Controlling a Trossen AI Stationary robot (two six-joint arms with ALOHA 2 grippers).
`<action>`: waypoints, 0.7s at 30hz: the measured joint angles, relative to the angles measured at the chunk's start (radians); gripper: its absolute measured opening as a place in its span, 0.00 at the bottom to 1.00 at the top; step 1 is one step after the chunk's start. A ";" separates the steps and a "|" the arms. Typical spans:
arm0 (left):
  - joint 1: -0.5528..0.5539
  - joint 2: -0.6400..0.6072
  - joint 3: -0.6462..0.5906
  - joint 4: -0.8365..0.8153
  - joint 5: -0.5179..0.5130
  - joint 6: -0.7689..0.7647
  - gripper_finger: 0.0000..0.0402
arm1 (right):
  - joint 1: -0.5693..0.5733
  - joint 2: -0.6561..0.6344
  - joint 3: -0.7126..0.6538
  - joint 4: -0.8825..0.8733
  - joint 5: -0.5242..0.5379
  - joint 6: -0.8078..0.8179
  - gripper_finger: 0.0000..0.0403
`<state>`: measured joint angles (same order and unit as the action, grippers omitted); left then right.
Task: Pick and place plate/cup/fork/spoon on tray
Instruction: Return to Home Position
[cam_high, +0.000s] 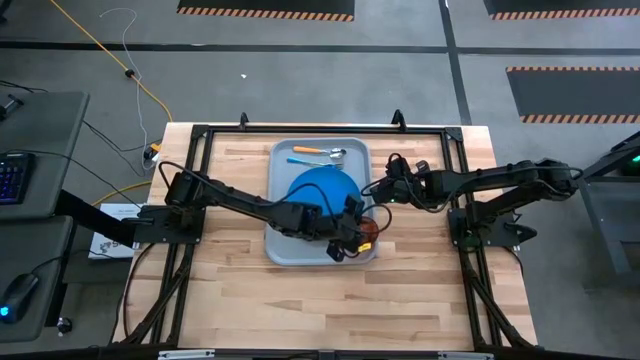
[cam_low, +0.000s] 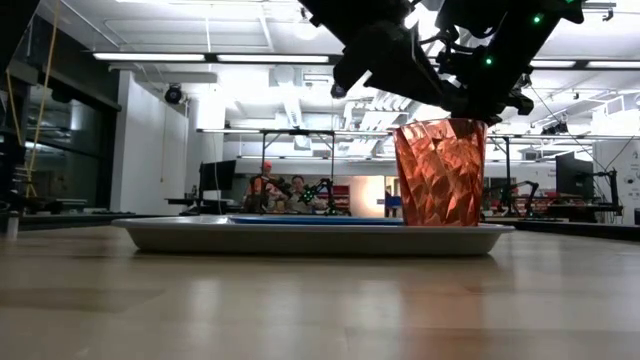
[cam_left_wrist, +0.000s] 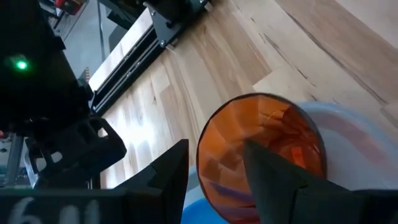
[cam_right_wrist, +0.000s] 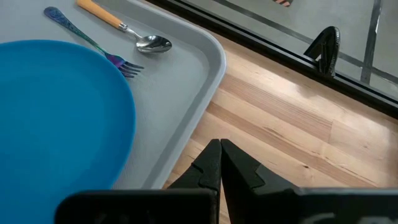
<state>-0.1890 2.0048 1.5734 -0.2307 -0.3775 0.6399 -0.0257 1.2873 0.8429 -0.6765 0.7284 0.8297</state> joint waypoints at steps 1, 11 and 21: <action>0.000 0.000 0.000 -0.001 0.000 -0.001 0.36 | 0.000 0.000 0.000 0.000 0.000 0.000 0.00; -0.032 -0.032 0.000 -0.036 -0.107 0.027 0.36 | 0.000 0.000 0.000 -0.007 0.001 0.000 0.00; -0.003 -0.229 -0.002 -0.308 -0.242 -0.132 0.35 | 0.000 0.000 0.000 -0.023 0.010 -0.001 0.00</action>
<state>-0.1923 1.7758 1.5718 -0.5388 -0.6199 0.5084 -0.0254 1.2877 0.8429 -0.6995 0.7386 0.8291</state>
